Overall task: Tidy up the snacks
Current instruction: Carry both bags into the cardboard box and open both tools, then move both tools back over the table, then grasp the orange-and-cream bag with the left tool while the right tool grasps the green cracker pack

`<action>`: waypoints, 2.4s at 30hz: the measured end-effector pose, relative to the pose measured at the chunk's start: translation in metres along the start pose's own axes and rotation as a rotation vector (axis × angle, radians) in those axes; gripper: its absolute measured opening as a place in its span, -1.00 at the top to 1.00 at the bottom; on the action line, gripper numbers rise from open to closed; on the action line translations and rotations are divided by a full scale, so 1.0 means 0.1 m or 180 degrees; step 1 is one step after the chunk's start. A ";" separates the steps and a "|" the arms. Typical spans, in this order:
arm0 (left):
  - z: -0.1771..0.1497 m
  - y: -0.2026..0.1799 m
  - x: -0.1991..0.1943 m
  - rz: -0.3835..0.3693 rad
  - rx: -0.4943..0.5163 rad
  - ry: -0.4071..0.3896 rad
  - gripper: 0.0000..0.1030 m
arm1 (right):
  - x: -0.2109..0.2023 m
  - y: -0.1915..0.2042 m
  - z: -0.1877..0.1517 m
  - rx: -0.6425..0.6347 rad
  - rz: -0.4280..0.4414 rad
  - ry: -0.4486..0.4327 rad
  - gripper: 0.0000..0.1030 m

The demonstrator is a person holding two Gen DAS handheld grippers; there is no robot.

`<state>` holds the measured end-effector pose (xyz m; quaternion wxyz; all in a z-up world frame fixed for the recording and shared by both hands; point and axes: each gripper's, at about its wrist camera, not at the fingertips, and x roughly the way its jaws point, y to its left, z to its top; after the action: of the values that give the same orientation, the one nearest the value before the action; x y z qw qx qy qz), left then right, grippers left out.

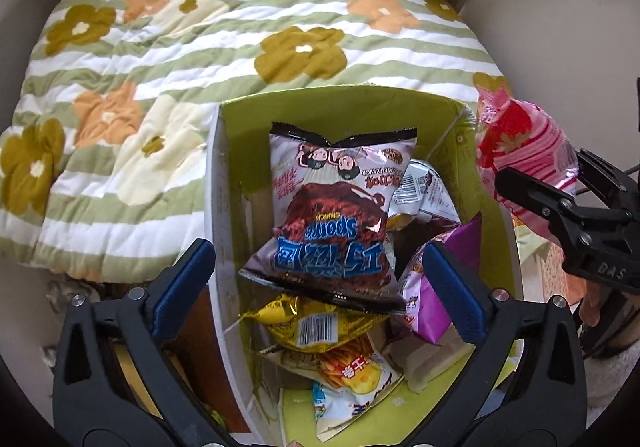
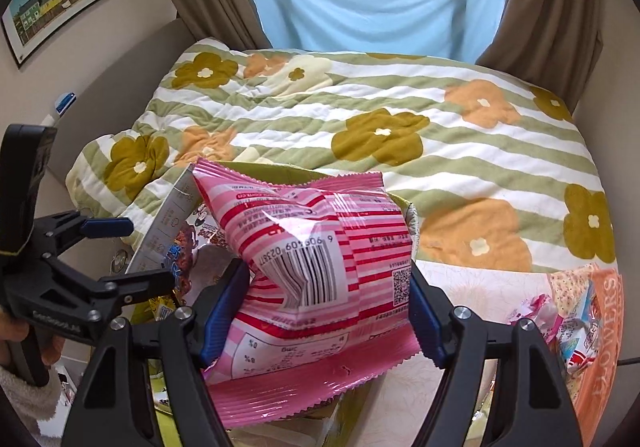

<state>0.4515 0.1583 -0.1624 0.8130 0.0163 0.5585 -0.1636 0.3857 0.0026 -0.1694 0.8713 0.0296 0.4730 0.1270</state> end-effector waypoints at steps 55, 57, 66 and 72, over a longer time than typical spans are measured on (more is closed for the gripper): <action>-0.63 -2.26 -0.35 -0.0650 0.1229 -0.0418 -0.99 | -1.68 -1.26 -1.75 0.0833 -0.0927 -0.0144 -0.83; -0.61 -2.47 -0.26 -0.0733 0.1392 -0.0317 -0.99 | -1.67 -1.31 -1.91 0.0860 -0.0993 -0.0087 -0.83; -0.46 -3.48 0.50 -0.0691 0.2461 0.0228 -0.99 | -1.45 -1.63 -2.53 0.1217 -0.0976 0.0227 -0.83; -0.45 -3.89 1.11 -0.0665 0.3182 0.0520 -0.95 | -1.12 -1.63 -2.79 0.1374 -0.1045 0.0448 -0.83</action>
<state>0.3356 -0.2281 -0.2202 0.6390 0.3597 0.4724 -0.4891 0.1270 -0.2020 -0.2594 0.8188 0.1286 0.5470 -0.1179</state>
